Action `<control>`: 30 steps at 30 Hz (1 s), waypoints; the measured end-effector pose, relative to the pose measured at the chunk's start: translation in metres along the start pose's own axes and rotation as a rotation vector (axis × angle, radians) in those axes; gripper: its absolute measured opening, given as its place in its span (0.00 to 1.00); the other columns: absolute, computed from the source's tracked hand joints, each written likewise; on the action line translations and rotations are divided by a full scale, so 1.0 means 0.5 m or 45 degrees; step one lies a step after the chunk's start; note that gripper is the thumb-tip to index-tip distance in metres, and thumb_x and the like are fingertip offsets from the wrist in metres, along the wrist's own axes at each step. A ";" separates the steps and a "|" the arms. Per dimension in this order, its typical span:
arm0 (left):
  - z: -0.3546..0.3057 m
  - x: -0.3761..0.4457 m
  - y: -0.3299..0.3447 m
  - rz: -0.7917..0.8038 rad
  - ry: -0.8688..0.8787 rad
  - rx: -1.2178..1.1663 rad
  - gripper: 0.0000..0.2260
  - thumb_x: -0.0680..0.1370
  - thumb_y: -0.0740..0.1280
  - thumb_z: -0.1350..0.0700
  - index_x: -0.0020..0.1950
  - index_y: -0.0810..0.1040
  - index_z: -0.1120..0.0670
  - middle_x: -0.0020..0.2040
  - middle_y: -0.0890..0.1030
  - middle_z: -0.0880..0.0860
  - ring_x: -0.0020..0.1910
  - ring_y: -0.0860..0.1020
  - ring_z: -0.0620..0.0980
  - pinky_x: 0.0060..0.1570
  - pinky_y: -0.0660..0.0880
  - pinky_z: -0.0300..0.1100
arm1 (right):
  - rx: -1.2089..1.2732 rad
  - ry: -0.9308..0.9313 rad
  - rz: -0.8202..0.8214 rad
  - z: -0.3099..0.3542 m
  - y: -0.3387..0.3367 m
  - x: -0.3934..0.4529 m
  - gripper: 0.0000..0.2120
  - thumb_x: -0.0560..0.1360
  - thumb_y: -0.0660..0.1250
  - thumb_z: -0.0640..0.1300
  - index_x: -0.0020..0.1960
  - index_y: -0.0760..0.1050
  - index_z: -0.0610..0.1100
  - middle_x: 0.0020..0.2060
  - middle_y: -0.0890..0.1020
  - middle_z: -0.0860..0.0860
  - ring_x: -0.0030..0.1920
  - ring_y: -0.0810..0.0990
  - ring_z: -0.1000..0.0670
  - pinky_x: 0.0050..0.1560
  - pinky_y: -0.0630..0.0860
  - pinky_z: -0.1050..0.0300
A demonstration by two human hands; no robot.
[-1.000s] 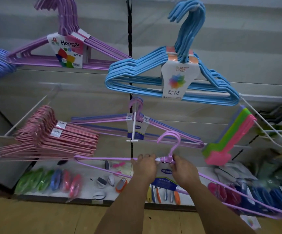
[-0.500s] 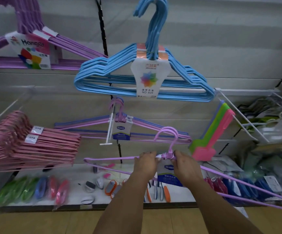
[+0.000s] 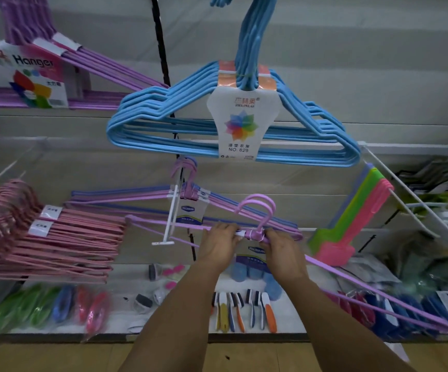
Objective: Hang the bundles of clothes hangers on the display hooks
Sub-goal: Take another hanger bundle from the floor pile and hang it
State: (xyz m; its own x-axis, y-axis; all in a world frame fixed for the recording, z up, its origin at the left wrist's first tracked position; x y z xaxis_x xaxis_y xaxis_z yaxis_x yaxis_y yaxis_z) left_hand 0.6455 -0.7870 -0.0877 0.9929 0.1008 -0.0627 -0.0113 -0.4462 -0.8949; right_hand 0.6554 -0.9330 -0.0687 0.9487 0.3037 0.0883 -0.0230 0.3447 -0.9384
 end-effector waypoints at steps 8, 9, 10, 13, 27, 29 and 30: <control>0.111 0.058 -0.040 -0.075 -0.005 0.017 0.13 0.81 0.60 0.53 0.64 0.74 0.55 0.62 0.76 0.55 0.63 0.70 0.54 0.61 0.66 0.47 | 0.070 0.042 0.045 0.079 0.068 0.086 0.09 0.80 0.60 0.45 0.58 0.75 0.48 0.51 0.82 0.46 0.51 0.79 0.42 0.42 0.69 0.54; 0.125 0.067 -0.041 -0.081 -0.001 0.002 0.13 0.81 0.60 0.54 0.63 0.74 0.56 0.61 0.77 0.55 0.62 0.71 0.54 0.58 0.65 0.45 | 0.055 0.033 0.056 0.091 0.077 0.098 0.10 0.80 0.59 0.45 0.59 0.74 0.48 0.51 0.82 0.46 0.52 0.79 0.42 0.42 0.69 0.55; 0.139 0.073 -0.041 -0.085 -0.003 -0.018 0.12 0.80 0.61 0.55 0.62 0.75 0.57 0.59 0.77 0.56 0.60 0.72 0.54 0.55 0.65 0.44 | 0.036 0.022 0.064 0.101 0.085 0.109 0.10 0.80 0.59 0.46 0.59 0.74 0.49 0.52 0.82 0.46 0.52 0.79 0.42 0.42 0.69 0.55; 0.184 0.098 -0.038 -0.135 -0.030 -0.100 0.10 0.78 0.65 0.56 0.57 0.78 0.58 0.53 0.79 0.58 0.55 0.75 0.57 0.54 0.69 0.47 | 0.034 0.014 0.080 0.127 0.103 0.139 0.11 0.80 0.59 0.47 0.61 0.74 0.49 0.51 0.82 0.46 0.52 0.79 0.43 0.42 0.68 0.56; 0.308 0.164 -0.048 -0.051 -0.215 0.022 0.14 0.79 0.63 0.54 0.65 0.75 0.52 0.62 0.75 0.55 0.63 0.72 0.57 0.66 0.66 0.55 | 0.014 0.001 0.183 0.196 0.184 0.227 0.12 0.80 0.60 0.47 0.62 0.74 0.47 0.54 0.82 0.44 0.54 0.79 0.42 0.48 0.74 0.54; 0.307 0.172 -0.050 -0.039 -0.215 0.049 0.15 0.80 0.61 0.53 0.67 0.74 0.51 0.64 0.74 0.54 0.65 0.70 0.56 0.68 0.62 0.56 | 0.053 0.016 0.139 0.194 0.188 0.224 0.11 0.80 0.60 0.45 0.59 0.76 0.46 0.52 0.82 0.44 0.52 0.79 0.42 0.46 0.73 0.54; 0.304 0.175 -0.052 -0.047 -0.202 0.056 0.16 0.80 0.60 0.52 0.67 0.73 0.51 0.65 0.73 0.54 0.66 0.69 0.56 0.69 0.62 0.56 | 0.065 0.031 0.113 0.193 0.186 0.223 0.10 0.80 0.59 0.45 0.59 0.76 0.46 0.52 0.82 0.44 0.52 0.79 0.41 0.44 0.71 0.54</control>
State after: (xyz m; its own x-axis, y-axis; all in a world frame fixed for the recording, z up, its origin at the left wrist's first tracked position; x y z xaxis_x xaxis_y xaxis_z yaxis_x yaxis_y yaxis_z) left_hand 0.7147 -0.6311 -0.1370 0.9617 0.2570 -0.0950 0.0166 -0.4006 -0.9161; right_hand 0.7286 -0.7814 -0.1137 0.9496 0.3134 -0.0033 -0.1228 0.3625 -0.9238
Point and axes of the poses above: each hand's wrist, its own x-axis towards the middle knuckle, its own y-axis out of the palm, z = x × y, the point moved 6 cm from there along x, towards the middle knuckle
